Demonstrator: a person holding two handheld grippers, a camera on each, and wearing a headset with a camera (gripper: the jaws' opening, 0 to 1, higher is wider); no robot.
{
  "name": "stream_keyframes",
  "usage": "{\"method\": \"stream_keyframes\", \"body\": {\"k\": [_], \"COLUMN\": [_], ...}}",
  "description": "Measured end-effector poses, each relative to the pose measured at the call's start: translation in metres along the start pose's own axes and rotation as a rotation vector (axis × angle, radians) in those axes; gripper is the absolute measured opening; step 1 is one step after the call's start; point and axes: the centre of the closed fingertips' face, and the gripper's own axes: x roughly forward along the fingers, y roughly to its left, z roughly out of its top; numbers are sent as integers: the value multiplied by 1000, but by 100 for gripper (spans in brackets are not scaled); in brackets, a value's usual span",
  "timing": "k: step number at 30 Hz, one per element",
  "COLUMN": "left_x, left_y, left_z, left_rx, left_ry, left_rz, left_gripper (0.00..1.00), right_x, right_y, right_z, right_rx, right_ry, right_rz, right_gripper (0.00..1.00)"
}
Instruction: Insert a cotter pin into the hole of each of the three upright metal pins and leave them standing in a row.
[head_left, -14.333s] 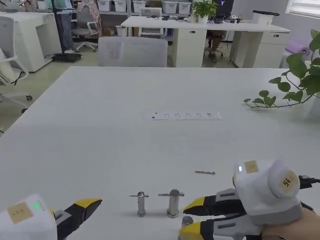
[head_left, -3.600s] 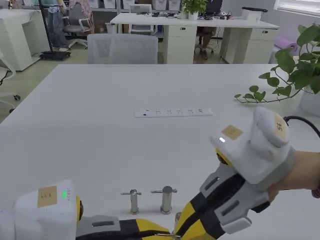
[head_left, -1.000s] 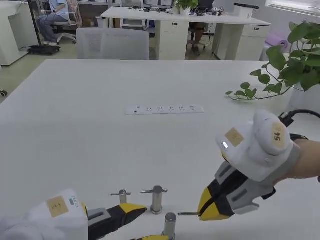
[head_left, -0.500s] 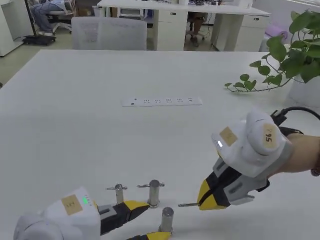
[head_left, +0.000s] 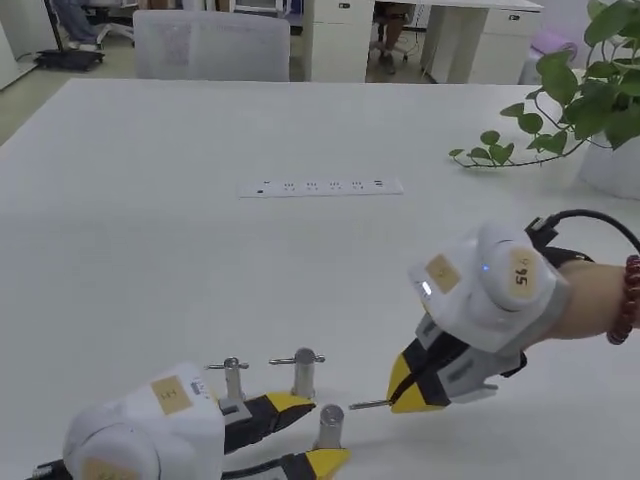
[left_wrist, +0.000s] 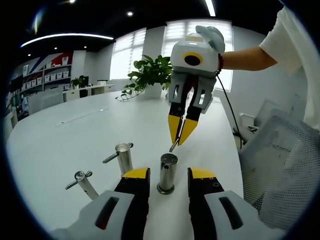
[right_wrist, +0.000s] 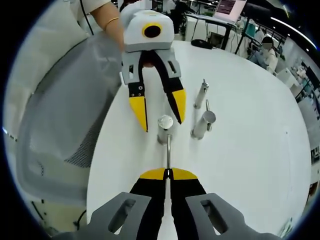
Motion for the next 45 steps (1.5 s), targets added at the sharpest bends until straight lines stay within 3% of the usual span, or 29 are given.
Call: {"method": "stream_keyframes", "body": {"k": [9,20,45], "left_x": [6,12,14], "left_y": [0,2,2], "left_z": [-6,-7,-9], "left_rx": [-3,-11,-10], "left_ry": [16,13,14], "left_rz": [-7,-5,-10], "left_gripper": [21,13,12], "right_x": [5,9,4], "right_y": [-1,-1,0], "right_z": [1,1,8], "right_rx": [-20,-33,-63], "right_ry": [5,6,-13], "right_rz": [12,26,33], "right_gripper": [3,3,3]}}
